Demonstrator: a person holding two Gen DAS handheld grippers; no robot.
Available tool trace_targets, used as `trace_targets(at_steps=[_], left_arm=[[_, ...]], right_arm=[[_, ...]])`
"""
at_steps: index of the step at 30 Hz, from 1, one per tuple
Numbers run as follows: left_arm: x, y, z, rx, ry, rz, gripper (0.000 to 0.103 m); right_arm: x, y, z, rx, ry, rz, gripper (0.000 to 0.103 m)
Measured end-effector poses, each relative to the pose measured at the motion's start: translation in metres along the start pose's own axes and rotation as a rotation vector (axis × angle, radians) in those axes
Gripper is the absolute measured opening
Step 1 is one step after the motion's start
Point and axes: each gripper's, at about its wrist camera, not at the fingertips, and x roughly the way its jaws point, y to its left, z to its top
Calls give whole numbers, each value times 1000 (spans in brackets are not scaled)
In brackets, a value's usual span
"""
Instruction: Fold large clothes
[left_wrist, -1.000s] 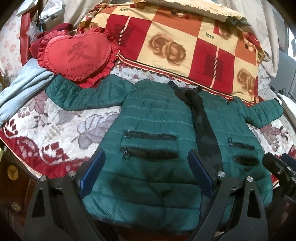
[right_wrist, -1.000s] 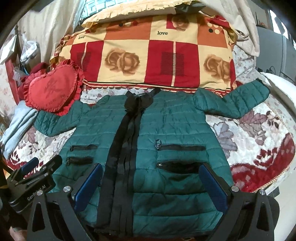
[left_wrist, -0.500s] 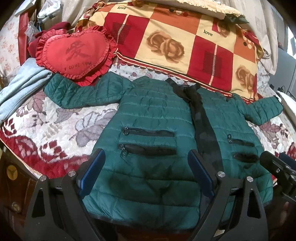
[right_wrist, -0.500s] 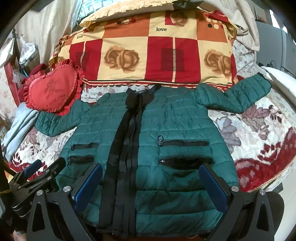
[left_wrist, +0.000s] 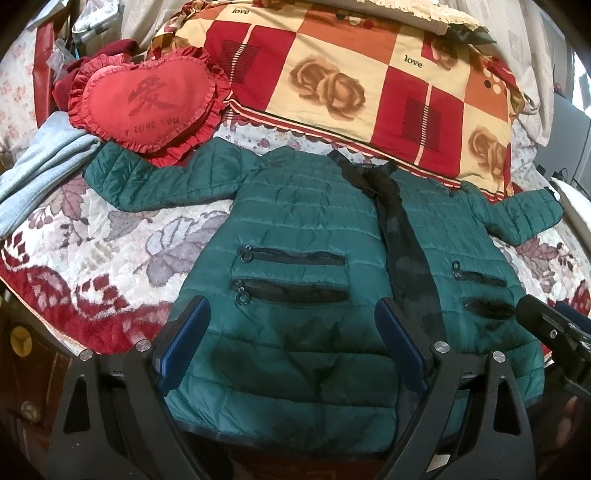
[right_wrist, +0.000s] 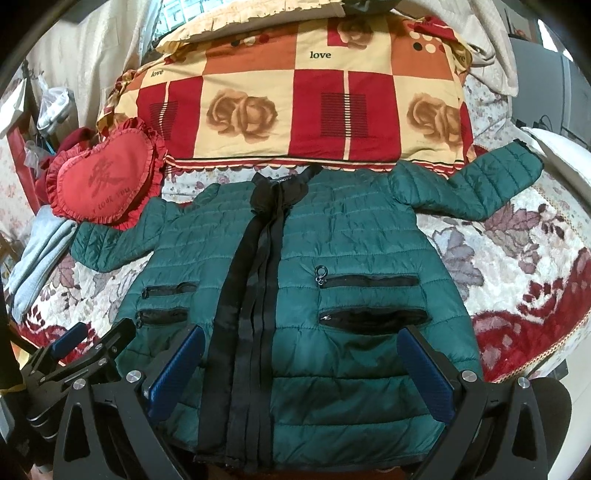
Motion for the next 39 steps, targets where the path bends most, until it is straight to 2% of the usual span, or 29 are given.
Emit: trace_targets(at_steps=[8,39], left_arm=[[2,-2,0,5,5,-4,91],[2,-2,-1,6,6,-5,91]], right_arm=[[0,0,-11,-3,7,10,103],[8,7,-19,-12,30,8,103]])
